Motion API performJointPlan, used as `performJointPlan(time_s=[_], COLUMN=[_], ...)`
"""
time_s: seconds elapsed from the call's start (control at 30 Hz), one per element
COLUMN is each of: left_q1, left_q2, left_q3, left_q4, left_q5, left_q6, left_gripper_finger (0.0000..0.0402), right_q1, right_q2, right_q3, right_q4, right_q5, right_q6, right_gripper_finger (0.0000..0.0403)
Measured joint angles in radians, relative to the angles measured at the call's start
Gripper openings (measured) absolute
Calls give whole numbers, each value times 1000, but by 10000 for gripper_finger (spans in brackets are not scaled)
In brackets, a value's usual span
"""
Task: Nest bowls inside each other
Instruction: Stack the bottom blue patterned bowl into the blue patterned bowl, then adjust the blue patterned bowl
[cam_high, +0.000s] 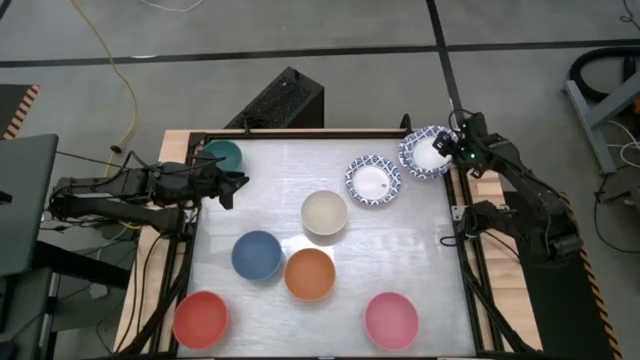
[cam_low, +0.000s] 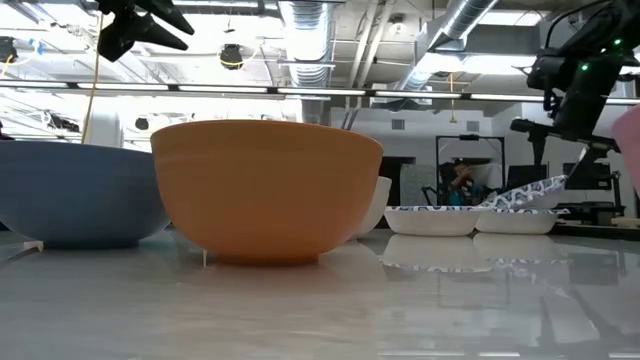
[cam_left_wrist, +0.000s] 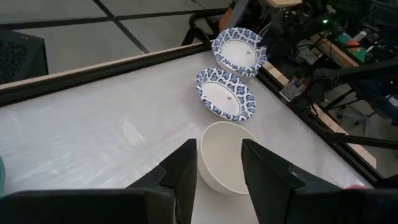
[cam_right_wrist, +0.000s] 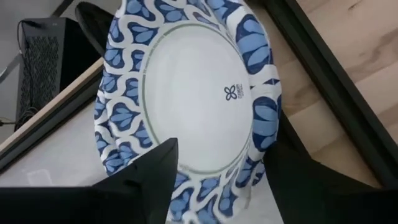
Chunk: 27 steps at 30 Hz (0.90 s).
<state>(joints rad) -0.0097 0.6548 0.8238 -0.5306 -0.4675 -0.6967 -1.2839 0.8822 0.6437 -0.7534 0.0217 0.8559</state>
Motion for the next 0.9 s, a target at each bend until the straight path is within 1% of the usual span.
performJointPlan(time_s=[0.13, 0.27, 0.33, 0.47, 0.53, 0.67, 0.73, 0.9], left_q1=[0, 0, 0, 0, 0, 0, 0, 0], left_q2=[0, 0, 0, 0, 0, 0, 0, 0], left_q3=[0, 0, 0, 0, 0, 0, 0, 0], left_q4=[-22, -43, -42, -41, -41, -41, -41, -40], left_q5=[0, 0, 0, 0, 0, 0, 0, -1], left_q6=[-19, -23, -23, -23, -24, -24, -25, -18], left_gripper_finger=[115, 115, 115, 115, 115, 115, 115, 115], right_q1=[0, 0, 0, 1, 1, 0, 0, 0], right_q2=[-26, -30, -34, -61, -82, -124, -130, -109], right_q3=[0, 0, 4, 25, 35, 74, 92, 96], right_q4=[-38, -65, -104, -168, -179, -182, -207, -227], right_q5=[-1, -28, -21, 97, 136, 173, 211, 241], right_q6=[-4, -46, -56, -75, -75, -97, -91, -90], right_gripper_finger=[258, 259, 259, 259, 259, 258, 253, 220])
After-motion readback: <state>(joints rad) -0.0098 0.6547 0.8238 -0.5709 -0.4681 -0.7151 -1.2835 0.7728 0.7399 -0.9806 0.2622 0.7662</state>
